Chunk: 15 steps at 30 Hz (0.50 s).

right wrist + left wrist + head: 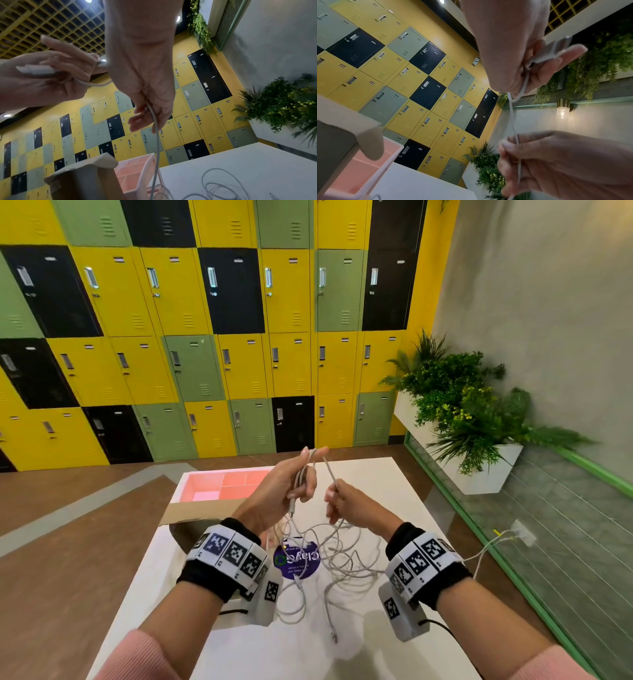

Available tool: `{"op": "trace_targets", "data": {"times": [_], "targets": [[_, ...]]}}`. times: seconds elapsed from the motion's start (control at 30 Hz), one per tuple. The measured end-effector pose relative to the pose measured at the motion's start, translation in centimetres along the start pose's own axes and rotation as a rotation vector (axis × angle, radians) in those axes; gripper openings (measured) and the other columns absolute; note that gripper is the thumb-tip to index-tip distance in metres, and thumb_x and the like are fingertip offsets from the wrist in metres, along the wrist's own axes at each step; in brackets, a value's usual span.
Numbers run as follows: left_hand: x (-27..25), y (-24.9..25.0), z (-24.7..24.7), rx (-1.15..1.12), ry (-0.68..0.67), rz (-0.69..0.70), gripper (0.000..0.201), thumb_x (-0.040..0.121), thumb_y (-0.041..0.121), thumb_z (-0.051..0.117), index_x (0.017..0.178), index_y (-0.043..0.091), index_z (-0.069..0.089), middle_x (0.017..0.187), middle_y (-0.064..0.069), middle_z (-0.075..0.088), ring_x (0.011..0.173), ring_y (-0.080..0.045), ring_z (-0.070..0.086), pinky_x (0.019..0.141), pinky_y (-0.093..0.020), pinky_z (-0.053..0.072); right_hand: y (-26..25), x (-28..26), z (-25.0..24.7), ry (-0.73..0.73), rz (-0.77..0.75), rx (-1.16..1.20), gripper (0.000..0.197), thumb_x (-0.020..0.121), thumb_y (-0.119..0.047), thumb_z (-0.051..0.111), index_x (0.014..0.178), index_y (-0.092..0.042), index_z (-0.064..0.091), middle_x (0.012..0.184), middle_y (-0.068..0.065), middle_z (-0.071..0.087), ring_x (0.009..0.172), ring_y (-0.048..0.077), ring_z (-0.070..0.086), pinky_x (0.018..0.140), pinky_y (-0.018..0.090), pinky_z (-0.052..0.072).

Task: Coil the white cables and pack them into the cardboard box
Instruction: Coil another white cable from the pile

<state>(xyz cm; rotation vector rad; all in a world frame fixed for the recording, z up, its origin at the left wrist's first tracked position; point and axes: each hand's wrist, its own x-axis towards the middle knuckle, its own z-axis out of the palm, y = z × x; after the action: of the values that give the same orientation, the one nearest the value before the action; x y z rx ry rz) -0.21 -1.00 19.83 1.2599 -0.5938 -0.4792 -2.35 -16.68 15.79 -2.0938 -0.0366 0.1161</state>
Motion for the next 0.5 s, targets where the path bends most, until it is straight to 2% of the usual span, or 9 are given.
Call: {"op": "trace_targets", "data": {"times": [0.07,0.13,0.23,0.27,0.33,0.4,0.47,0.5], "targets": [[0.1,-0.2,0.1,0.024,0.027,0.006,0.04,0.103,0.032,0.03,0.137,0.016,0.044,0.058,0.0,0.061,0.041,-0.004,0.034,0.049,-0.016,0.038,-0.2,-0.2,0.7,-0.034,0.043,-0.086,0.033,0.1,-0.003,0.016,0.074,-0.01,0.035,0.065,0.014,0.044,0.054,0.024,0.044,0.04,0.014,0.04],[0.2,-0.6,0.1,0.004,0.053,0.024,0.037,0.103,0.026,0.032,0.137,0.017,0.042,0.065,-0.002,0.066,0.047,-0.005,0.042,0.052,-0.016,0.043,-0.2,-0.5,1.0,-0.088,0.074,-0.14,0.029,0.1,-0.003,0.017,0.077,-0.011,0.035,0.065,0.013,0.046,0.05,0.022,0.048,0.041,0.016,0.041],[0.4,-1.4,-0.3,0.03,0.077,0.054,0.03,0.103,0.022,0.032,0.128,0.014,0.048,0.076,-0.002,0.071,0.057,-0.006,0.055,0.064,-0.02,0.048,0.4,-0.7,1.3,-0.227,0.079,-0.282,0.01,0.1,-0.008,0.028,0.1,-0.009,0.038,0.069,0.003,0.057,0.052,0.012,0.055,0.059,0.024,0.045],[0.4,-1.7,-0.5,0.08,0.086,0.063,0.03,0.103,0.022,0.033,0.124,0.013,0.052,0.082,-0.002,0.073,0.062,-0.007,0.06,0.071,-0.023,0.05,0.4,-0.8,1.3,-0.263,0.057,-0.353,0.012,0.1,-0.008,0.029,0.107,-0.008,0.039,0.069,0.001,0.058,0.054,0.012,0.055,0.06,0.025,0.045],[0.5,-2.4,-0.7,0.168,0.095,0.077,0.03,0.103,0.024,0.032,0.124,0.019,0.054,0.1,-0.002,0.074,0.086,-0.011,0.069,0.084,-0.028,0.052,0.3,-1.0,1.6,-0.309,0.011,-0.467,0.02,0.099,-0.006,0.032,0.117,-0.006,0.042,0.074,0.003,0.06,0.055,0.011,0.054,0.057,0.023,0.045],[0.5,-3.0,-0.8,0.21,0.097,0.077,0.031,0.103,0.025,0.032,0.132,0.029,0.043,0.121,-0.003,0.067,0.112,-0.014,0.063,0.097,-0.028,0.048,-0.2,-1.3,1.8,-0.311,-0.042,-0.557,0.023,0.098,-0.005,0.037,0.121,-0.006,0.042,0.085,0.011,0.062,0.06,0.015,0.053,0.055,0.024,0.043],[0.7,-3.6,-0.9,0.295,0.11,0.089,0.031,0.103,0.024,0.033,0.131,0.037,0.042,0.138,0.001,0.053,0.127,-0.016,0.052,0.107,-0.029,0.04,-0.4,-1.4,1.7,-0.287,-0.096,-0.644,0.025,0.096,-0.005,0.043,0.121,-0.004,0.044,0.095,0.016,0.061,0.073,0.021,0.05,0.065,0.031,0.042],[0.9,-3.9,-1.1,0.377,0.124,0.094,0.034,0.104,0.023,0.033,0.136,0.034,0.039,0.138,0.007,0.05,0.131,-0.017,0.048,0.111,-0.031,0.035,-0.5,-1.3,1.6,-0.273,-0.109,-0.675,0.025,0.095,-0.005,0.044,0.12,-0.003,0.044,0.093,0.016,0.059,0.078,0.022,0.049,0.07,0.034,0.042]]}}
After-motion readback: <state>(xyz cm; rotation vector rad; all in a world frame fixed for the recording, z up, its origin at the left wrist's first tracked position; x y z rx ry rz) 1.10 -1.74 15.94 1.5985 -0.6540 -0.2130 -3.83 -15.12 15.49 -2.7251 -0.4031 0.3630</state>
